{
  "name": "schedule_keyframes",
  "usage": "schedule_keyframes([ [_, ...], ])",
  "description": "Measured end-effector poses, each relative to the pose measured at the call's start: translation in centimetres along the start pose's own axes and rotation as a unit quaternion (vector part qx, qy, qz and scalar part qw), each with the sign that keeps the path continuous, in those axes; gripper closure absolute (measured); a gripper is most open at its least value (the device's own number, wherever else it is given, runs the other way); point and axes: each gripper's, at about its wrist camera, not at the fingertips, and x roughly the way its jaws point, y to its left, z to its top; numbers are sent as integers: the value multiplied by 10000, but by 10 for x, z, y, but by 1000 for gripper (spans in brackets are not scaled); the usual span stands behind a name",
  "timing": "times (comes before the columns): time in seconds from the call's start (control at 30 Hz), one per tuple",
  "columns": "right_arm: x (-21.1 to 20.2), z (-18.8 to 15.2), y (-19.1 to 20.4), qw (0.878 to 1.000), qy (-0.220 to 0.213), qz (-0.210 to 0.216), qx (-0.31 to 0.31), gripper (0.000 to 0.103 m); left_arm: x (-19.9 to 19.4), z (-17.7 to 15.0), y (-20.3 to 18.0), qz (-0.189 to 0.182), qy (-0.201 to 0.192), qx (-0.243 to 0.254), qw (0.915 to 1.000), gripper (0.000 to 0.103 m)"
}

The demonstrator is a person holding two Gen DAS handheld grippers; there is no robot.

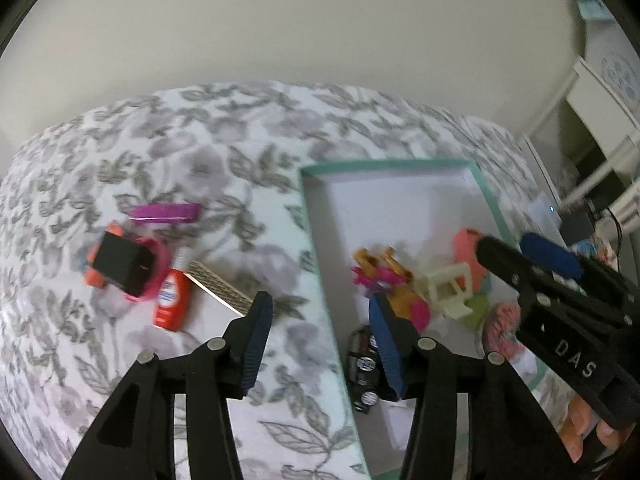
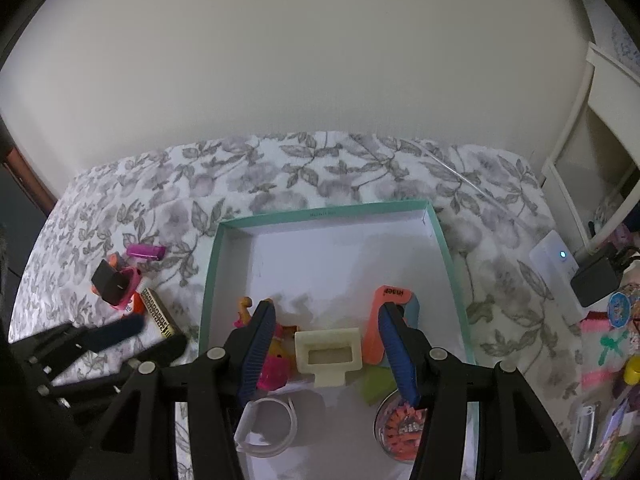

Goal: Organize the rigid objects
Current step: 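Withdraw both open tools from the tray toward the remaining items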

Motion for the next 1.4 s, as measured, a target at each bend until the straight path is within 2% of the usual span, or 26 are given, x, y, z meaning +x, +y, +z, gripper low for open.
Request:
schedule_keyframes([
  [0.07,1,-1,0,10000,13,-13,5,41,-3,2,6,65,-61,-100,9999,50],
  [0.13,2,-1,0,10000,16,15,12,41,-5,4,11,131,-107,-160,9997,46],
  [0.3,2,-1,0,10000,-27,8,27,40,-8,5,23,257,-146,-336,9990,44],
  [0.37,2,-1,0,10000,-48,-5,31,34,-8,5,26,339,-150,-384,9986,33],
  [0.4,3,-1,0,10000,-58,-30,27,33,-8,5,27,397,-174,-386,9983,21],
  [0.43,3,-1,0,10000,-55,-41,22,32,-9,6,28,457,-223,-379,9980,19],
  [0.67,5,-2,0,10000,-63,-50,17,22,-11,7,36,576,-309,-526,9965,19],
  [0.83,3,-1,0,9999,-158,-36,47,20,-9,7,41,687,-292,-596,9954,19],
  [0.93,4,-1,0,9998,-188,-30,58,16,-9,7,44,710,-311,-644,9949,18],
  [0.97,4,-1,0,9998,-201,-32,64,14,-10,7,45,713,-320,-656,9948,18],
  [1.03,3,-1,0,9997,-227,-15,83,13,-10,7,46,698,-336,-684,9946,7],
  [1.4,4,-1,4,9996,-292,52,-6,0,-14,9,60,679,-415,-865,9931,7],
])
